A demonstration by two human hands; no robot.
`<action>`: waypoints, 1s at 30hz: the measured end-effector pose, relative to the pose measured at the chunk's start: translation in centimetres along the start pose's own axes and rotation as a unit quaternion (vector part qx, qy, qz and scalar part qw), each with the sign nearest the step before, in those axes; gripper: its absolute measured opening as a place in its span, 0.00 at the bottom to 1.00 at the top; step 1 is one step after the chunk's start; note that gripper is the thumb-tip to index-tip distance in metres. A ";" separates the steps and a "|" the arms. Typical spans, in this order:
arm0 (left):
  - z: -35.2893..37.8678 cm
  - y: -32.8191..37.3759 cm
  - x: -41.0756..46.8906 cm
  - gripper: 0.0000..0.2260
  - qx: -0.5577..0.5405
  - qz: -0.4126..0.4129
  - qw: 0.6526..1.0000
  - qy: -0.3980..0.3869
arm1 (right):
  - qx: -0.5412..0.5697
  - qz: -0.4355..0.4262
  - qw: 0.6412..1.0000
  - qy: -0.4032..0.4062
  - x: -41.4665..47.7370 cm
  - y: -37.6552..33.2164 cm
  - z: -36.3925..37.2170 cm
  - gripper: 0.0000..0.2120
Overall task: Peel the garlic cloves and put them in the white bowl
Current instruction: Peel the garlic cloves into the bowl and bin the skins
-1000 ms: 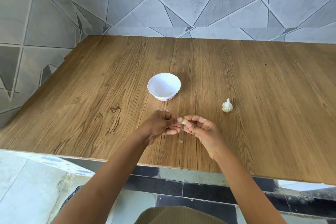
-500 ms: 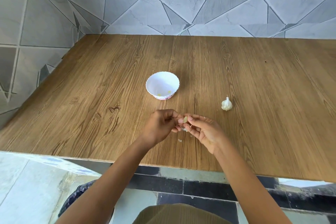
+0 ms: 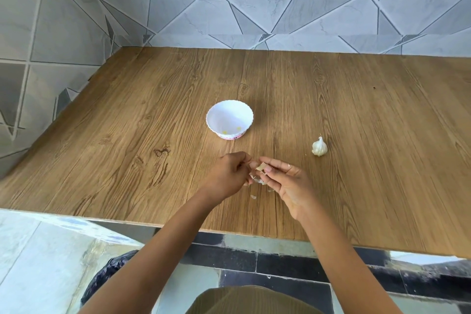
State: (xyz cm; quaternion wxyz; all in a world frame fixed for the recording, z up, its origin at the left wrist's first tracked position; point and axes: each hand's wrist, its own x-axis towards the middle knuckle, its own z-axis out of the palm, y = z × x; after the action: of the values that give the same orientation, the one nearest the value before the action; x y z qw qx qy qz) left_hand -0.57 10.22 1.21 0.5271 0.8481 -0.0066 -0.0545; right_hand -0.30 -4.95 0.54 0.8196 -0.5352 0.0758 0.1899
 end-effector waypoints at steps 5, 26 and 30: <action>0.4 0.0 -0.2 0.09 0.009 -0.027 1.000 -0.003 | 0.010 0.016 1.000 -0.008 -0.4 -0.2 0.0 0.07; 0.3 -0.2 -0.5 0.03 -0.130 -0.039 0.990 0.025 | -0.126 -0.081 0.987 0.051 0.0 0.1 -0.6 0.07; -0.5 0.0 -0.2 0.05 -0.180 -0.038 0.983 -0.007 | -0.140 -0.081 0.987 0.011 0.1 -0.2 -1.0 0.09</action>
State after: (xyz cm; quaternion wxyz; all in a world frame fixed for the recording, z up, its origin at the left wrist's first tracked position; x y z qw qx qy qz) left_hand -0.70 10.67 1.46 0.6688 0.7383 0.0319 -0.0810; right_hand -0.08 -5.91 0.28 0.7484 -0.6511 0.0143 0.1256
